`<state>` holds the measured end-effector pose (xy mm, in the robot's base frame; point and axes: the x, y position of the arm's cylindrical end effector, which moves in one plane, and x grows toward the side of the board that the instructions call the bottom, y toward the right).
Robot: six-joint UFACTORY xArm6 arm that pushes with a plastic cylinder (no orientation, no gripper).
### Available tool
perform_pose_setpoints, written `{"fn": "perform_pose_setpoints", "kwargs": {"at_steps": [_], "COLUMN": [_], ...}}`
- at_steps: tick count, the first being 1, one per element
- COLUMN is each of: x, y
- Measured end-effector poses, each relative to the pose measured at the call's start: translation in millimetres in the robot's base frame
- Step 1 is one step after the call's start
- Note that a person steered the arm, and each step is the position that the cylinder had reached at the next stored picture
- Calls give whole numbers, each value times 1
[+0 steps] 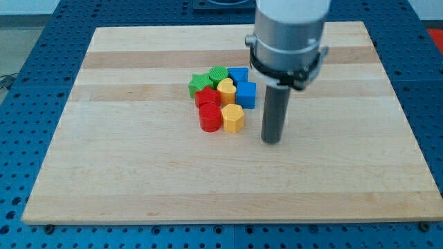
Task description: Push the yellow blocks into the group of blocks
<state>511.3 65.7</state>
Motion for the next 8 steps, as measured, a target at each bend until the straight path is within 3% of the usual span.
{"fn": "perform_pose_setpoints", "kwargs": {"at_steps": [2, 8], "x": [37, -22], "y": [-64, -62]}}
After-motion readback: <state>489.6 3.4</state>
